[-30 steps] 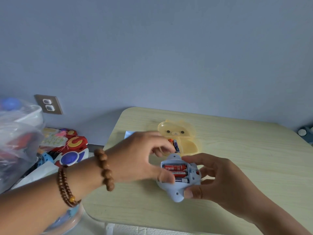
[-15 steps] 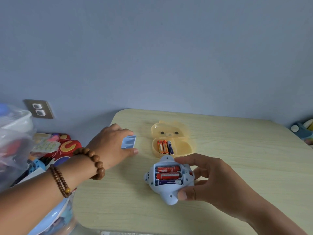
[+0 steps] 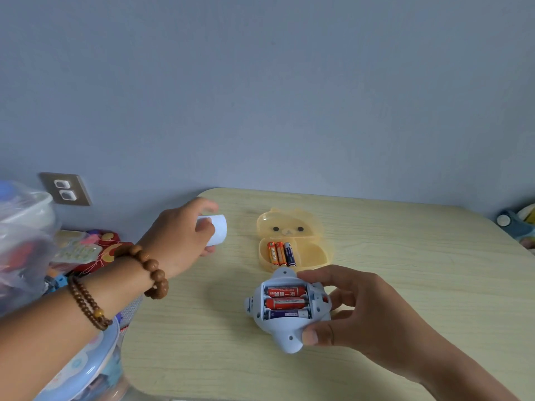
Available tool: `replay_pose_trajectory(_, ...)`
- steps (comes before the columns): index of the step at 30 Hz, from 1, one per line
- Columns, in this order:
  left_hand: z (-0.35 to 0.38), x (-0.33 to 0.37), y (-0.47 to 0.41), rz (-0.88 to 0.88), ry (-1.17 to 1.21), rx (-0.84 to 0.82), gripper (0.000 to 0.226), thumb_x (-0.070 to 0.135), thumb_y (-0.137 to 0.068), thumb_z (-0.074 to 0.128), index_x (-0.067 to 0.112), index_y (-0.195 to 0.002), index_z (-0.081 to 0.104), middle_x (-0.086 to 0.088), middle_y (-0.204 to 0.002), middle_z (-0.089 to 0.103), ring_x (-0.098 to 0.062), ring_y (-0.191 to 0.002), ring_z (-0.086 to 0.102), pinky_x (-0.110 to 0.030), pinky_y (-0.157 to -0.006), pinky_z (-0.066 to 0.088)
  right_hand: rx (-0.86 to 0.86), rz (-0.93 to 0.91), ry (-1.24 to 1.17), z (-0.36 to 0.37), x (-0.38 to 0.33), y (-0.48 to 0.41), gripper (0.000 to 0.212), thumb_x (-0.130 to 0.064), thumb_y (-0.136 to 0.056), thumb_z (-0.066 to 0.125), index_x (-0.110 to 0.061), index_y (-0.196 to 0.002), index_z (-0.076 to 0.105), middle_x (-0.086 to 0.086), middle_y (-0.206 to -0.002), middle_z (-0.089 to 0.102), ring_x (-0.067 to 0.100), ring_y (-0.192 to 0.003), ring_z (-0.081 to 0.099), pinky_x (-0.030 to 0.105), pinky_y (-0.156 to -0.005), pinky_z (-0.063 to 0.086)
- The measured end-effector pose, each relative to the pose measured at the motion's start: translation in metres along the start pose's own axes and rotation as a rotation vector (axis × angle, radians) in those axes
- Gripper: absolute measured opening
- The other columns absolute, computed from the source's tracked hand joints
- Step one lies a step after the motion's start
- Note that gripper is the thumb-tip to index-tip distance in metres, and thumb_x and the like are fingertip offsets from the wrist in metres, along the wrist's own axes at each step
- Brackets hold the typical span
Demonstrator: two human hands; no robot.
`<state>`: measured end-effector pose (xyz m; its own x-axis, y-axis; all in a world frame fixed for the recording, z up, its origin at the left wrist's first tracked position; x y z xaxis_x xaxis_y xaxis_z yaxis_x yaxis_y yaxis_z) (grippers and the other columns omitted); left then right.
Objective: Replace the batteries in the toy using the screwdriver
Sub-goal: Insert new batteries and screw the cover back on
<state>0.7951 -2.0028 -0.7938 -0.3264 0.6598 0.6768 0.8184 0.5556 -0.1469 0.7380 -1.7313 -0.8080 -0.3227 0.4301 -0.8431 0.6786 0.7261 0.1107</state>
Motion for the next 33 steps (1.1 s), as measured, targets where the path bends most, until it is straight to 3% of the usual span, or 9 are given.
replay_pose_trajectory(3, 0.009, 0.000, 0.004, -0.162, 0.695, -0.125, 0.037, 0.001, -0.103, 0.037, 0.017, -0.116, 0.068, -0.027, -0.107, 0.066, -0.035, -0.072, 0.075, -0.037, -0.068, 0.060, 0.001, 0.005, -0.005, 0.000, 0.001, 0.001, 0.066, -0.031, -0.053, 0.098, -0.054, -0.107, 0.068, -0.007, -0.090, 0.077, 0.010, -0.077, 0.071, 0.037, -0.082, 0.062)
replay_pose_trajectory(6, 0.020, 0.010, 0.013, -0.251, 1.017, -0.273, 0.026, -0.003, -0.095, 0.054, 0.001, -0.116, 0.068, -0.025, -0.106, 0.067, -0.034, -0.075, 0.072, -0.032, -0.064, 0.062, 0.007, 0.009, -0.012, -0.001, 0.001, 0.001, 0.067, -0.033, -0.051, 0.098, -0.054, -0.107, 0.068, -0.004, -0.087, 0.076, 0.010, -0.074, 0.071, 0.036, -0.082, 0.062)
replay_pose_trajectory(8, 0.026, 0.013, 0.015, -0.223, 1.053, -0.362, 0.042, -0.007, -0.078, 0.073, 0.000, -0.119, 0.067, -0.019, -0.105, 0.069, -0.028, -0.082, 0.072, -0.028, -0.068, 0.061, 0.005, 0.012, -0.013, 0.000, 0.001, 0.001, 0.067, -0.034, -0.051, 0.098, -0.054, -0.108, 0.068, -0.002, -0.088, 0.077, 0.013, -0.076, 0.072, 0.038, -0.082, 0.062)
replay_pose_trajectory(10, 0.029, 0.016, 0.017, -0.202, 1.059, -0.428, 0.051, -0.004, -0.070, 0.075, 0.002, -0.120, 0.067, -0.014, -0.104, 0.072, -0.025, -0.088, 0.073, -0.026, -0.071, 0.059, 0.011, 0.018, -0.013, 0.000, 0.002, 0.000, 0.068, -0.034, -0.051, 0.098, -0.054, -0.108, 0.068, -0.001, -0.089, 0.077, 0.015, -0.077, 0.072, 0.040, -0.083, 0.062)
replay_pose_trajectory(17, 0.038, 0.026, 0.027, -0.238, 1.009, -0.504, 0.041, 0.004, -0.064, 0.078, 0.010, -0.103, 0.064, -0.013, -0.089, 0.066, -0.022, -0.076, 0.063, -0.029, -0.062, 0.047, 0.007, 0.019, -0.003, 0.000, 0.001, 0.000, 0.066, -0.034, -0.052, 0.098, -0.052, -0.109, 0.069, -0.002, -0.094, 0.077, 0.015, -0.081, 0.073, 0.041, -0.086, 0.061)
replay_pose_trajectory(22, 0.035, 0.045, 0.035, -0.179, 0.998, -0.600, 0.043, 0.010, -0.075, 0.072, 0.014, -0.118, 0.069, -0.012, -0.088, 0.070, -0.030, -0.079, 0.068, -0.037, -0.070, 0.058, 0.001, 0.012, 0.001, 0.001, -0.001, 0.000, 0.065, -0.033, -0.054, 0.098, -0.052, -0.108, 0.069, -0.005, -0.095, 0.077, 0.011, -0.080, 0.071, 0.039, -0.086, 0.061)
replay_pose_trajectory(25, 0.034, 0.050, 0.036, -0.161, 0.920, -0.565, 0.035, 0.015, -0.072, 0.075, 0.007, -0.105, 0.067, -0.011, -0.091, 0.072, -0.023, -0.082, 0.070, -0.035, -0.073, 0.054, -0.006, 0.010, -0.005, 0.001, -0.002, 0.000, 0.063, -0.032, -0.055, 0.097, -0.052, -0.108, 0.069, -0.004, -0.095, 0.077, 0.014, -0.082, 0.072, 0.040, -0.086, 0.061)
replay_pose_trajectory(28, 0.034, 0.048, 0.039, -0.225, 0.916, -0.523, 0.033, 0.013, -0.065, 0.079, 0.010, -0.094, 0.063, -0.016, -0.097, 0.072, -0.023, -0.083, 0.070, -0.031, -0.064, 0.055, -0.005, 0.012, -0.006, 0.001, -0.001, 0.000, 0.064, -0.035, -0.054, 0.097, -0.052, -0.108, 0.069, -0.002, -0.092, 0.078, 0.016, -0.082, 0.073, 0.041, -0.086, 0.061)
replay_pose_trajectory(33, 0.042, 0.066, 0.051, -0.170, 0.912, -0.663, 0.036, 0.014, -0.080, 0.074, 0.014, -0.115, 0.072, -0.008, -0.090, 0.071, -0.019, -0.083, 0.068, -0.029, -0.065, 0.057, -0.002, 0.020, -0.013, 0.001, 0.003, -0.002, 0.067, -0.040, -0.052, 0.097, -0.052, -0.111, 0.068, 0.002, -0.090, 0.077, 0.020, -0.081, 0.074, 0.045, -0.088, 0.060)
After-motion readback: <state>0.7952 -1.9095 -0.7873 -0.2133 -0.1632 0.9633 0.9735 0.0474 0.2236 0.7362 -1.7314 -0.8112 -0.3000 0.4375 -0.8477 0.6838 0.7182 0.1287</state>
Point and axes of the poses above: each hand's wrist, its own y-axis away from the middle knuckle, its own z-axis out of the palm, x = y × z, the point moved 8 cm from there along -y, towards the middle knuckle
